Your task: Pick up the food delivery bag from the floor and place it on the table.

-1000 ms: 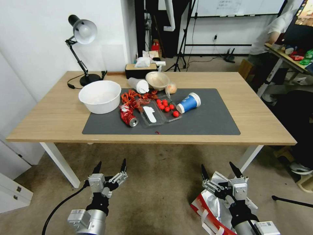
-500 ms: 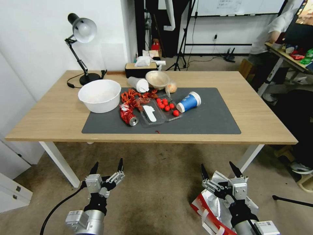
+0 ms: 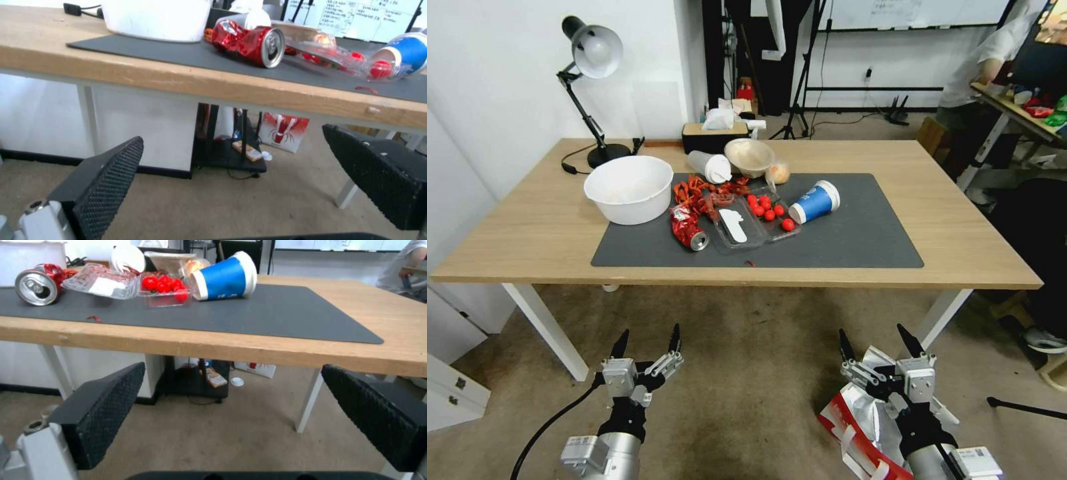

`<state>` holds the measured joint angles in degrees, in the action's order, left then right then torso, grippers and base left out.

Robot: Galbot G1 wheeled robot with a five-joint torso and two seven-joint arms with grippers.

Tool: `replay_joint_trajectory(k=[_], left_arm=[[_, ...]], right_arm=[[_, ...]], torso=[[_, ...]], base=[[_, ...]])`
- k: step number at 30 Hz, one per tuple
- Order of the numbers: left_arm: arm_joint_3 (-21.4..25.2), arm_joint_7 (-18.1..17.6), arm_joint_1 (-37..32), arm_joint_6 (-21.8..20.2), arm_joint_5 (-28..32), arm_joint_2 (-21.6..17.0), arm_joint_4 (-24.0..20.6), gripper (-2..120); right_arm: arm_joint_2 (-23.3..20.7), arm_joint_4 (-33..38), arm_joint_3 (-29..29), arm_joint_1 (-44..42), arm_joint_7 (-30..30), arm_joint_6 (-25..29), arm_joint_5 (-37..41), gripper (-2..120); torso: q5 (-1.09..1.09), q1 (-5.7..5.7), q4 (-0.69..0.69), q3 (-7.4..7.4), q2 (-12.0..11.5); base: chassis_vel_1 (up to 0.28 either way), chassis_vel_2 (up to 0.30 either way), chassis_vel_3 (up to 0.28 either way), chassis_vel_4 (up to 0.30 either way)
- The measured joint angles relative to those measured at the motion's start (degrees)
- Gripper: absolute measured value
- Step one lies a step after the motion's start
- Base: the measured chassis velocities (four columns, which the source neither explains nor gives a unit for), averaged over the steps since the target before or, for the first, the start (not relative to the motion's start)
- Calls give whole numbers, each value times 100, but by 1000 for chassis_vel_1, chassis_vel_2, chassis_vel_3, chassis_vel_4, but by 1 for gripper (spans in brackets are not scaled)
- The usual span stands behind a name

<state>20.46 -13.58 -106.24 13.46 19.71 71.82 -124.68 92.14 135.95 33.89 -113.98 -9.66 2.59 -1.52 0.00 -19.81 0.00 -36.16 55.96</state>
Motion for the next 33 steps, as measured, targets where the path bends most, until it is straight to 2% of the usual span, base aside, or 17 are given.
replay_joint_trajectory(k=[33], left_arm=[[-25, 91, -56, 124, -55, -7, 44, 100]], right_arm=[[0, -94, 52, -9, -102, 0, -35, 100]], torso=[[0, 397, 0, 523, -919]], base=[[0, 0, 0, 0]])
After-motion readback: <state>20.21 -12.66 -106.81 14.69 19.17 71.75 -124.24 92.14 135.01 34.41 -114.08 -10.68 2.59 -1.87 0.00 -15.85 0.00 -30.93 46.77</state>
